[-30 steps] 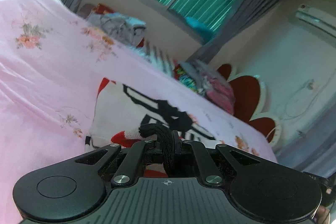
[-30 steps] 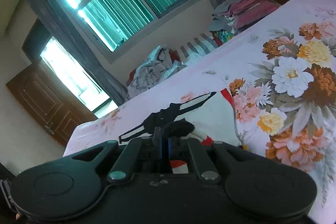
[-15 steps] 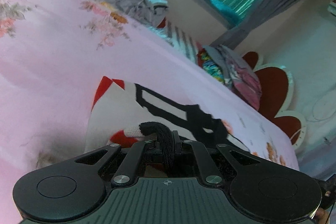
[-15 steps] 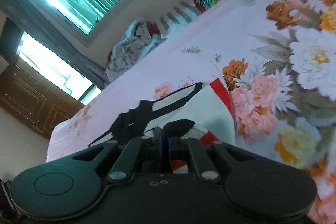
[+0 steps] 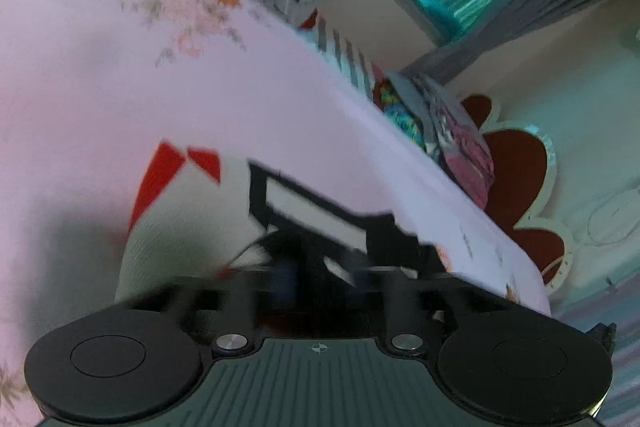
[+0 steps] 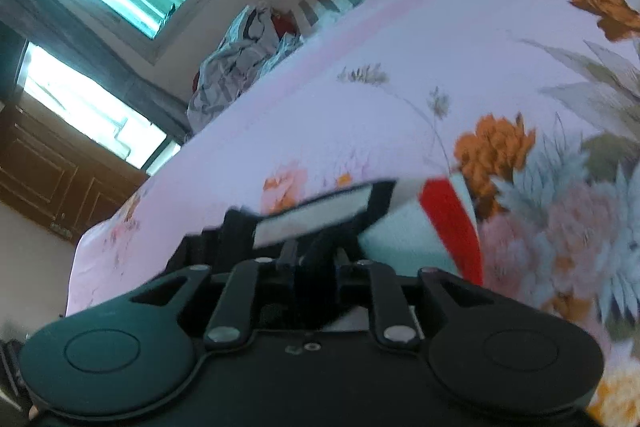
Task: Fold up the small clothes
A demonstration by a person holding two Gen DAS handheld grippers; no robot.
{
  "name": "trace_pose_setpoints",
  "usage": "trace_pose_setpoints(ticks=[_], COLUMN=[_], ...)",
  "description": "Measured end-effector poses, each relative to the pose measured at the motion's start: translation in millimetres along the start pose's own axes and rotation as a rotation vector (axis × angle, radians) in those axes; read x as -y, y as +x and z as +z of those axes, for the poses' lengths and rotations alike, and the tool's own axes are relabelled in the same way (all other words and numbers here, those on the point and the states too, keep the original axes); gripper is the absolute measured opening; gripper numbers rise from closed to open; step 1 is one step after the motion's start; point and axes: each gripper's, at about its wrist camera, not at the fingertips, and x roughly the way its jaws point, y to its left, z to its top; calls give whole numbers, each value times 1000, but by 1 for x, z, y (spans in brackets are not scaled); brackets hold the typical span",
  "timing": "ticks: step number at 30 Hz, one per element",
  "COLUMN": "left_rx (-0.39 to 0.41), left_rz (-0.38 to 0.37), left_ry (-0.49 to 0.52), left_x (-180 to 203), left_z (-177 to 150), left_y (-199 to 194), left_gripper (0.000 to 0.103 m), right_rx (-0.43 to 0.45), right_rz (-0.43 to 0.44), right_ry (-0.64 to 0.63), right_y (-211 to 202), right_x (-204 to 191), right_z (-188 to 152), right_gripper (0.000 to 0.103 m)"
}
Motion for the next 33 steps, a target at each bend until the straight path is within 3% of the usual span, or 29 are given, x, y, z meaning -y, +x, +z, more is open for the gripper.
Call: trace_pose_setpoints(ticks=[1,2,3,6,10,11,14,17,20,22,25,29,31,32,33], left_rx=[30,49,61,48,-3,-21,-56,-42,-16,2,13,5,6,25,51], left_rz=[-19,-24,-12,69,199,221,316,332,315,302,298,301,305,296,287], left_ry=[1,7,25,140,349,387,514,524,476,450,444,447,456,454,448], left_x=[1,4,7,18,35,36,48,48,39,33,31,32,33,34,35], left_z=[1,1,2,6,7,7,2,2,2,0,-2,-2,-2,-3,-4], left_y=[-2,-3,-4,3,20,22,35,36,28,25,27,29,29,26,21], left_gripper=[73,75,75,75,75,71,46,36,28,25,25,26,24,3,3], right_rx=[22,40,56,75,39,25,-14,4,153,175,119,28,-10,-4,12], right_rz=[3,2,0,17,-27,-41,-100,-158,-143,-128,-119,-174,-242,-262,-282], right_ry=[8,9,2,-26,-161,-199,-331,-467,-388,-362,-410,-476,-527,-557,-593], right_y=[-1,-3,-5,-13,-10,-7,5,12,-7,-15,-14,4,16,20,20], right_x=[1,1,1,-1,-12,-17,-32,-50,-46,-45,-49,-48,-51,-53,-55], right_z=[2,4,5,5,-2,-4,-12,-22,-17,-14,-20,-25,-30,-33,-36], right_gripper=[33,47,53,53,52,51,51,49,50,51,51,51,47,35,8])
